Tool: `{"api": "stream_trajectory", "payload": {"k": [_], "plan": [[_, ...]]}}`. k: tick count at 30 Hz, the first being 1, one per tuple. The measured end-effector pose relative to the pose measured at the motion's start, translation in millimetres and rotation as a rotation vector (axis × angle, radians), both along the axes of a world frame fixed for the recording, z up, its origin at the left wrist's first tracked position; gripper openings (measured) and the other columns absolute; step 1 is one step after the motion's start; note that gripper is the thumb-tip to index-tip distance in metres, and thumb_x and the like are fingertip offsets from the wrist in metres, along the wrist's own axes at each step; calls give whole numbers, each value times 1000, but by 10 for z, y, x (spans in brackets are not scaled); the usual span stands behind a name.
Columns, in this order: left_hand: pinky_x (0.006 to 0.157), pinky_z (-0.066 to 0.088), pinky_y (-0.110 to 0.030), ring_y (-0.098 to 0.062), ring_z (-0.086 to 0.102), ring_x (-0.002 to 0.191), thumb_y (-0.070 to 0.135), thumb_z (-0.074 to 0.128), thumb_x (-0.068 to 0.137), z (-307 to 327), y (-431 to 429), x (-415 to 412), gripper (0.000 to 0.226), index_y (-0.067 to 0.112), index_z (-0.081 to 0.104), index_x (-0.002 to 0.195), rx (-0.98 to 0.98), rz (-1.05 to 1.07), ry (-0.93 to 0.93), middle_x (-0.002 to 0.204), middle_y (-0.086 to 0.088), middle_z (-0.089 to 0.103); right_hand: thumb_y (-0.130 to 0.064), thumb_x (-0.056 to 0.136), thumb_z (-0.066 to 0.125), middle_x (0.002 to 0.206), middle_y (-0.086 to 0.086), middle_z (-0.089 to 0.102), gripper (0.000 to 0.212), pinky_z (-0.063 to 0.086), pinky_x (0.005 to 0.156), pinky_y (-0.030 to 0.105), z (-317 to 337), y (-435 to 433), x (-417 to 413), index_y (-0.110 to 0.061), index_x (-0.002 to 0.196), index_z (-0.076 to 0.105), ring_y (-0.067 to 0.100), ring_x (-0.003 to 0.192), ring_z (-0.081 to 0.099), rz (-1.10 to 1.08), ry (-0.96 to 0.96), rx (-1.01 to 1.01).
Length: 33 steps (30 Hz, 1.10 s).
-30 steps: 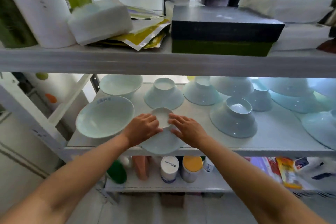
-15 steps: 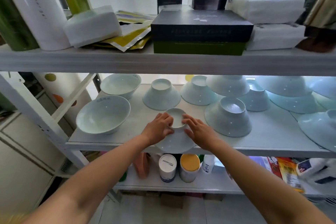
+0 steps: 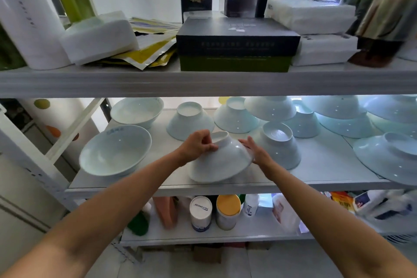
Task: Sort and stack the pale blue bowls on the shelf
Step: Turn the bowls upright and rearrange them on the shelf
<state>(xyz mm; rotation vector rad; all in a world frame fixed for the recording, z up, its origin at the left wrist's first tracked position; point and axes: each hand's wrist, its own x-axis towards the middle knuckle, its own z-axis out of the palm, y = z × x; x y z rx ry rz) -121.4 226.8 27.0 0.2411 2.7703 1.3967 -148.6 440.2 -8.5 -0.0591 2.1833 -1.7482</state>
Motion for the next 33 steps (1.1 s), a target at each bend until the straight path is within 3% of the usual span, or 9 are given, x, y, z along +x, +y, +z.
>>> {"api": "stream_trajectory", "payload": {"k": [4,8,12,14,16,19,23,28,33], "plan": [[60,42,-30,-15,42,69,21,57,93,142,-91,-14,26,15,44,71,447,151,-283,73,-3,43,-58,97,14,128,3,49,60,29,109,52,80,33,-90,-21,132,46,22,122,45,-128,-140,-163],[62,47,-34,-19,47,75,30,50,97,-42,-180,-40,24,8,58,91,784,231,-545,78,-3,49,-56,95,34,127,1,50,52,42,96,52,43,-52,-98,-24,135,41,28,120,48,-105,-246,-202],[60,46,-30,-23,51,68,16,70,80,-257,-342,-160,18,7,58,89,763,219,-689,80,-9,48,-26,101,39,112,11,54,26,51,82,45,53,-161,-55,-10,117,52,30,99,54,-87,-184,5],[54,52,-28,-23,58,59,14,61,85,-143,-370,-86,9,6,60,81,783,220,-796,74,-9,56,-22,101,38,105,14,55,24,53,74,43,39,-221,-58,-7,110,54,30,93,55,-83,-157,84],[52,57,-30,-24,65,54,17,48,94,-117,-427,-70,29,4,65,73,819,233,-866,66,-9,65,-23,102,37,100,13,55,28,53,71,41,30,-292,-66,-4,108,57,29,89,55,-83,-142,135],[61,57,-32,-25,65,66,29,37,100,-115,-529,-138,37,7,63,89,838,330,-834,76,-9,66,-23,101,40,95,14,57,32,53,62,36,37,-387,-102,0,107,61,27,85,56,-110,-110,192],[75,51,-36,-29,60,91,50,21,100,-117,-642,-292,59,6,51,126,779,481,-699,112,-14,63,-25,99,43,92,15,60,30,56,63,37,54,-496,-198,-12,77,59,29,80,60,-109,-109,282],[94,46,-41,-36,56,113,44,28,101,-126,-765,-393,61,-6,48,130,365,583,-441,126,-22,56,-22,99,45,86,13,59,26,57,67,40,103,-693,-232,-7,85,60,29,70,61,-57,-151,334],[97,42,-39,-38,54,115,40,28,102,-161,-863,-471,60,-10,57,118,20,574,-351,124,-27,57,-21,100,44,73,8,57,24,55,43,28,237,-834,-252,-2,94,59,22,57,59,60,-222,345]]}}
